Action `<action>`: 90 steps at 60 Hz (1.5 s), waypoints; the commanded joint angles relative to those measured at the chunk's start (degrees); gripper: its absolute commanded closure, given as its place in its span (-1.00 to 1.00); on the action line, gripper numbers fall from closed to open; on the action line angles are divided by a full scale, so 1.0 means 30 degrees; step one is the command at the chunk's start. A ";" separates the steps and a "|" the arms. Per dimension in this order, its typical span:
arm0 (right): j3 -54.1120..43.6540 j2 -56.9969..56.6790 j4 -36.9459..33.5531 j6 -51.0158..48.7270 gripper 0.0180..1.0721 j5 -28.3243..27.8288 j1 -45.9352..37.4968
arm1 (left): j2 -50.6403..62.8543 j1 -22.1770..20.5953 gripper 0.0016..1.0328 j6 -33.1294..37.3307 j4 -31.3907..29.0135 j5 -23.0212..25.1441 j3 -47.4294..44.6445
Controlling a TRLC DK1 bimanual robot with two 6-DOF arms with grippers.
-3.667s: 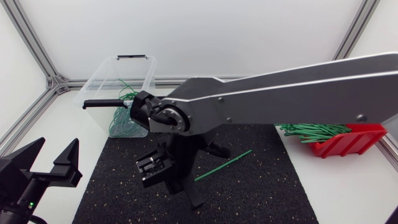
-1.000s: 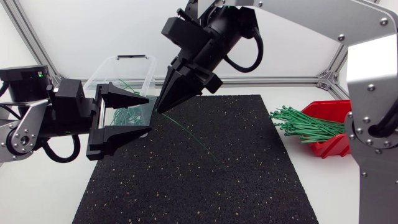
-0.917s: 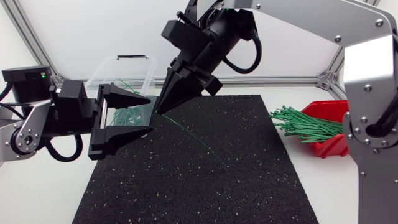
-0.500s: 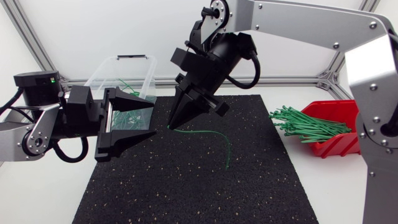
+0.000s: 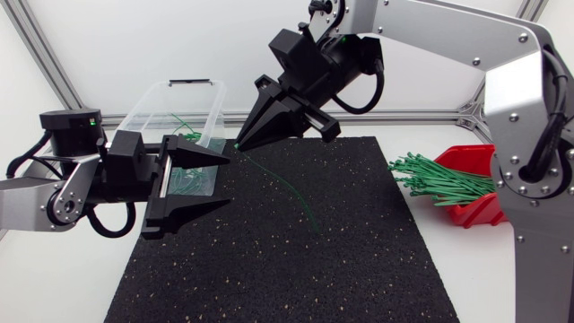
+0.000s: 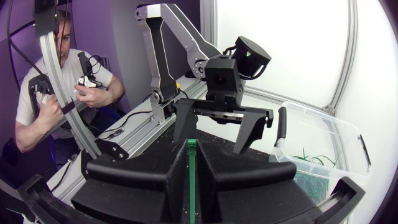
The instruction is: Take a green cable tie from the red box, thread the tail through the head to close it, then place it in the transparent bin on the left.
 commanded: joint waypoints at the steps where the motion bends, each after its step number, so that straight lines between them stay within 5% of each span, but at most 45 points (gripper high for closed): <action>1: -0.0396 0.0582 -0.3052 -0.1271 0.74 -0.0458 0.0253 | 0.0174 -0.0164 -0.76 0.0308 0.0271 0.0529 -0.0143; 30: -0.1803 -0.0414 -0.3286 -0.1506 0.74 -0.0956 0.1396 | 0.0057 -0.0779 -0.65 -0.1654 0.0564 0.1232 0.0999; 39: -0.2008 -0.0736 -0.3286 -0.1535 0.74 -0.0985 0.1513 | -0.0119 -0.0808 -0.45 -0.1742 0.0564 0.1789 0.0882; 52: -0.2008 -0.0883 -0.3286 -0.1447 0.74 -0.1073 0.1806 | -0.0236 -0.0691 0.18 -0.1772 0.0564 0.2902 0.0706; 58: -0.1949 -0.0883 -0.3286 -0.1389 0.74 -0.1073 0.1952 | -0.0236 -0.0662 0.20 -0.1860 0.0564 0.2961 0.0736; 64: -0.1978 -0.0971 -0.3286 -0.1330 0.74 -0.1073 0.2011 | -0.0295 -0.0603 0.44 -0.1860 0.0564 0.3195 0.0736; 90: -0.2330 -0.0971 -0.3286 -0.1447 0.74 -0.1073 0.1982 | -0.0265 -0.0046 0.53 -0.1801 0.1267 0.4308 0.0326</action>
